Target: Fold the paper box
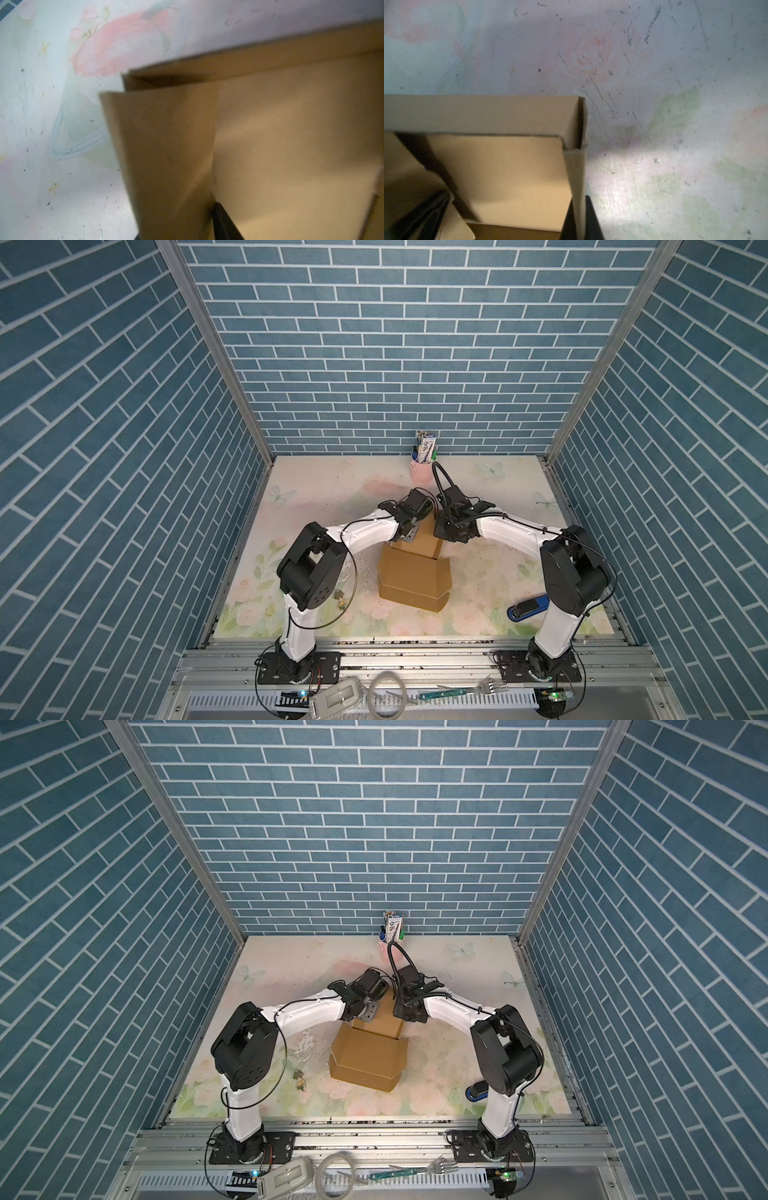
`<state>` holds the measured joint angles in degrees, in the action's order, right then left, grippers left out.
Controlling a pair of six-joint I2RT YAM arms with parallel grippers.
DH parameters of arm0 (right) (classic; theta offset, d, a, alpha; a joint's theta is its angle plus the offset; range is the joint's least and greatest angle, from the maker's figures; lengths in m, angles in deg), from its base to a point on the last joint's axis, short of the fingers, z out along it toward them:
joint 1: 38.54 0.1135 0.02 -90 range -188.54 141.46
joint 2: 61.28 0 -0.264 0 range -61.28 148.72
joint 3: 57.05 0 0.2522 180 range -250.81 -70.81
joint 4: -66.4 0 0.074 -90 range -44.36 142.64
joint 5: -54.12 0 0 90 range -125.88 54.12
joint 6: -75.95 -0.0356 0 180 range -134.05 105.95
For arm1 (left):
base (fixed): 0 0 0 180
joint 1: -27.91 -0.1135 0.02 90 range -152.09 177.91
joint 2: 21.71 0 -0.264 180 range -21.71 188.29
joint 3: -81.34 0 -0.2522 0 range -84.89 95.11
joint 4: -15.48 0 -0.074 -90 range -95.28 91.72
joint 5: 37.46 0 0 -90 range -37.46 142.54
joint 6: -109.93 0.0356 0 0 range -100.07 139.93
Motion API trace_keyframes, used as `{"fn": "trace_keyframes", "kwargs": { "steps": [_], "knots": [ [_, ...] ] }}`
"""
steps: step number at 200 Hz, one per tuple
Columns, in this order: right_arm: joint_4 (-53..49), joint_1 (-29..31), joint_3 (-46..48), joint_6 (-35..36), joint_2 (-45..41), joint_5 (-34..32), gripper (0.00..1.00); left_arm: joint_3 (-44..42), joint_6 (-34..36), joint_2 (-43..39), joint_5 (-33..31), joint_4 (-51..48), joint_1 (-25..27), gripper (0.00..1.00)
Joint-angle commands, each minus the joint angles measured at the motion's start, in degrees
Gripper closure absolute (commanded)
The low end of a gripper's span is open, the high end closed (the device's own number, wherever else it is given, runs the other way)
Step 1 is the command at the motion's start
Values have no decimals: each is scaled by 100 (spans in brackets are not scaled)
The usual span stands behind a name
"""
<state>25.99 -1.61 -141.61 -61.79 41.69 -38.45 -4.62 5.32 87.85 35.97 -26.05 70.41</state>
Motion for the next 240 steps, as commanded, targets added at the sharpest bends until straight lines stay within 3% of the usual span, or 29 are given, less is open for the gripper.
{"fn": "trace_keyframes", "kwargs": {
  "steps": [1,50,83,133,240],
  "knots": [
    [-182,63,-109,-65,-85,-146,100,-178,-194,-361,700,504,-40,54],
    [-210,120,-80,25,-129,-259,100,-706,-355,-931,1382,945,-193,51],
    [-152,161,-74,55,-153,-285,100,-835,-298,-938,1396,905,-294,54],
    [-99,254,-48,90,-224,-350,100,-917,-229,-710,1368,1045,-363,66],
    [-535,300,-258,269,-32,212,100,-769,4,-458,1381,719,-483,69]
  ]
}}
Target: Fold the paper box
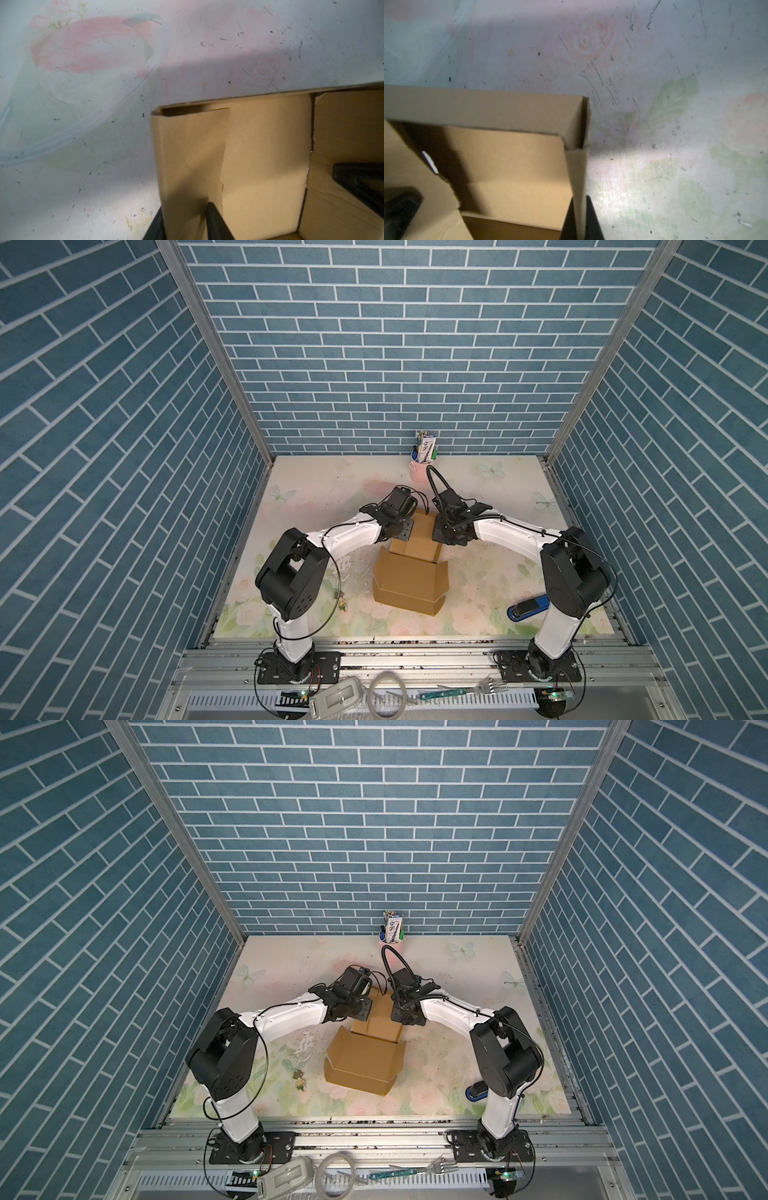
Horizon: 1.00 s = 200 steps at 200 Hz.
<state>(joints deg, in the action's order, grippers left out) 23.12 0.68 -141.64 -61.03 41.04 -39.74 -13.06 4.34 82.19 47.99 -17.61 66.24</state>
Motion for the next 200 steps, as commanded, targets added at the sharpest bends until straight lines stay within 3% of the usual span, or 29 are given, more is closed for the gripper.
{"fn": "trace_keyframes", "kwargs": {
  "steps": [1,56,100,151,182,200],
  "knots": [
    [-261,69,-265,195,42,350,100,80,106,111,181,-129,-68,70],
    [-555,72,-710,225,511,849,100,723,163,422,274,-961,-75,84],
    [-767,70,-710,88,493,1156,100,792,158,454,5,-1518,12,85],
    [-543,76,-431,-269,256,1164,100,437,39,493,-27,-1167,79,83],
    [-222,77,-174,-442,67,1112,100,395,60,552,33,-1087,71,99],
    [-57,72,-53,-452,-103,1005,98,395,139,497,14,-1090,70,100]
  ]
}}
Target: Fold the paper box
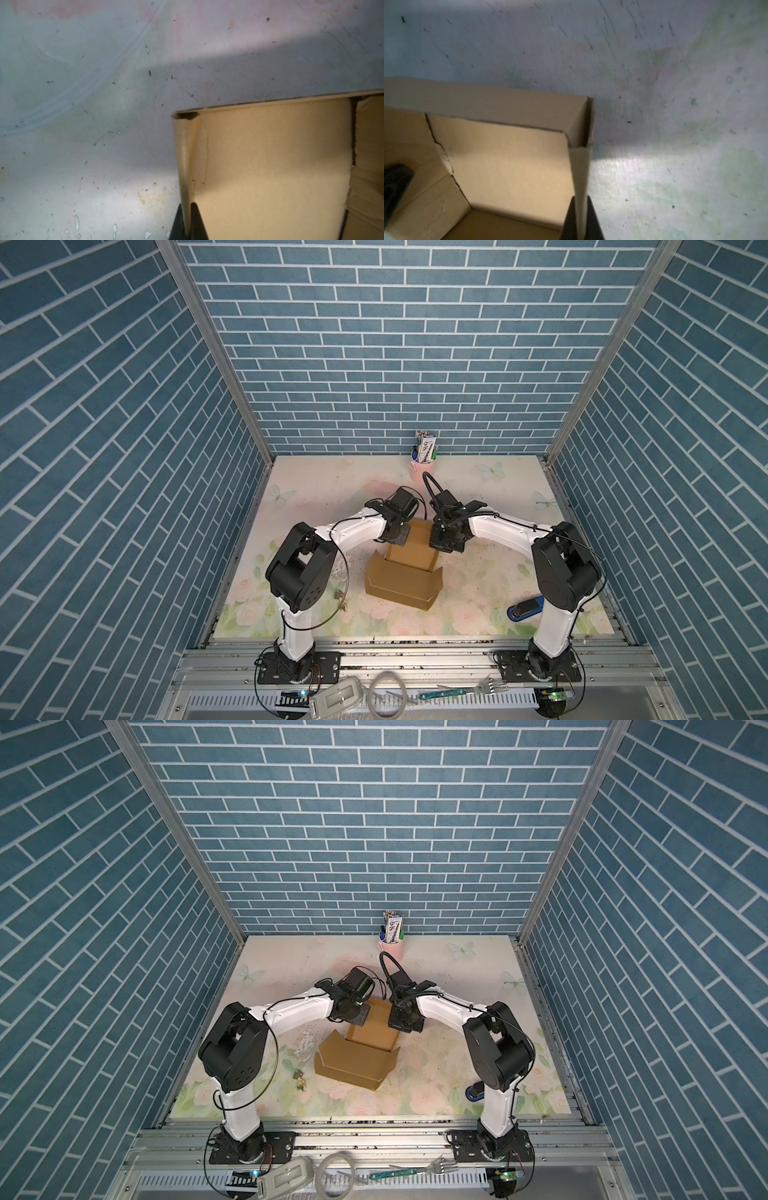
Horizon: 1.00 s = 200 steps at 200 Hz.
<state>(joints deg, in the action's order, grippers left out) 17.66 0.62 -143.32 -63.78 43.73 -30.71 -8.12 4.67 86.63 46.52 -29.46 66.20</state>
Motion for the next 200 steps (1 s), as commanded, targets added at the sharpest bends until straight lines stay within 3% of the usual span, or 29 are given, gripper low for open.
{"fn": "trace_keyframes", "kwargs": {
  "steps": [1,48,82,122,157,200],
  "knots": [
    [500,81,119,-177,-387,96,97,-100,114,50,157,94,74,100],
    [966,83,424,-61,-943,-316,61,-69,516,3,236,77,57,100],
    [1030,66,604,359,-1491,-778,46,27,757,77,352,51,39,100],
    [1303,-171,972,1187,-2038,-789,42,156,1197,135,682,32,31,100],
    [2354,-702,1776,1873,-2476,-55,42,453,1588,261,1109,-175,35,100],
    [2758,-779,2080,2679,-2444,463,43,689,1957,407,1509,-403,52,100]
  ]
}}
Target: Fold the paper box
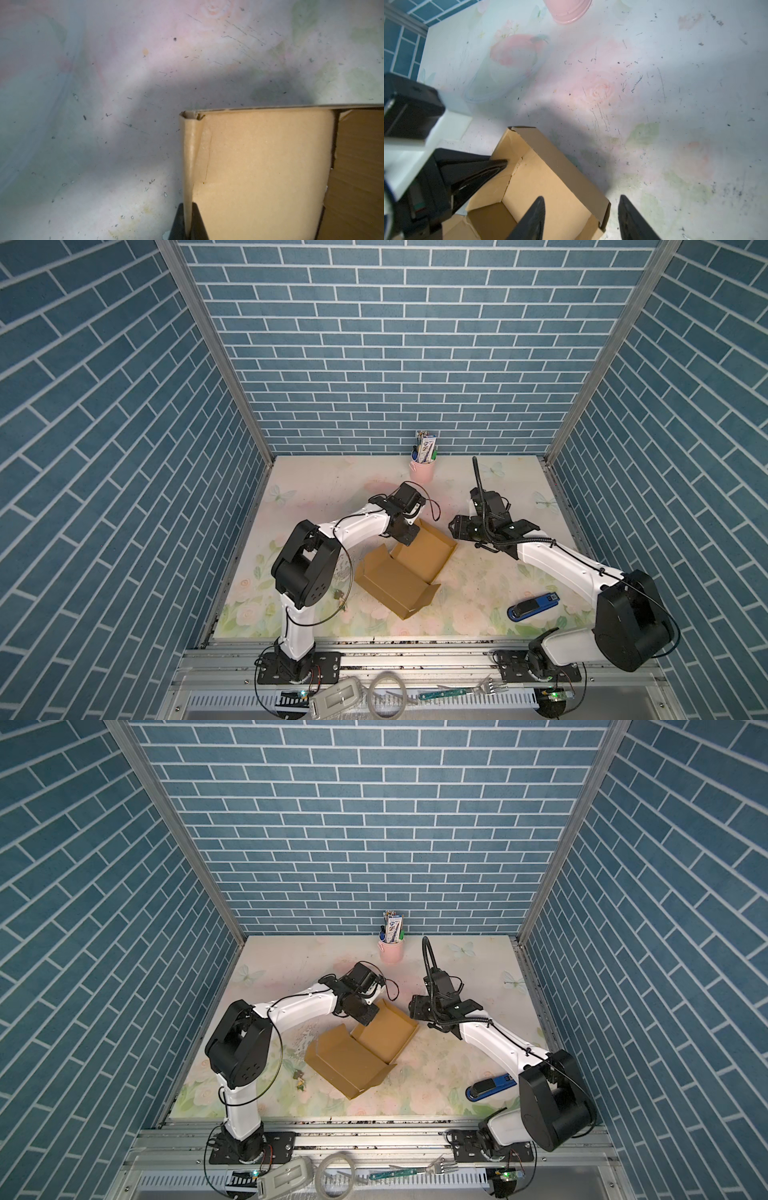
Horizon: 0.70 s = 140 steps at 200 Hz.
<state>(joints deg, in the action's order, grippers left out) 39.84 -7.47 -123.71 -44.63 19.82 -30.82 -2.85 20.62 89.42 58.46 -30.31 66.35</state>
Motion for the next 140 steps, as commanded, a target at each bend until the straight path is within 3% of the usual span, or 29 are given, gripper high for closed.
{"fn": "trace_keyframes", "kwargs": {
  "steps": [1,75,140],
  "knots": [
    [554,30,125,778,-47,481,43,167,371,128,310,-329,43,100],
    [910,63,193,1484,460,715,47,404,520,232,227,-635,50,100],
    [1143,267,369,1824,788,506,52,631,507,394,336,-802,59,100]
  ]
}}
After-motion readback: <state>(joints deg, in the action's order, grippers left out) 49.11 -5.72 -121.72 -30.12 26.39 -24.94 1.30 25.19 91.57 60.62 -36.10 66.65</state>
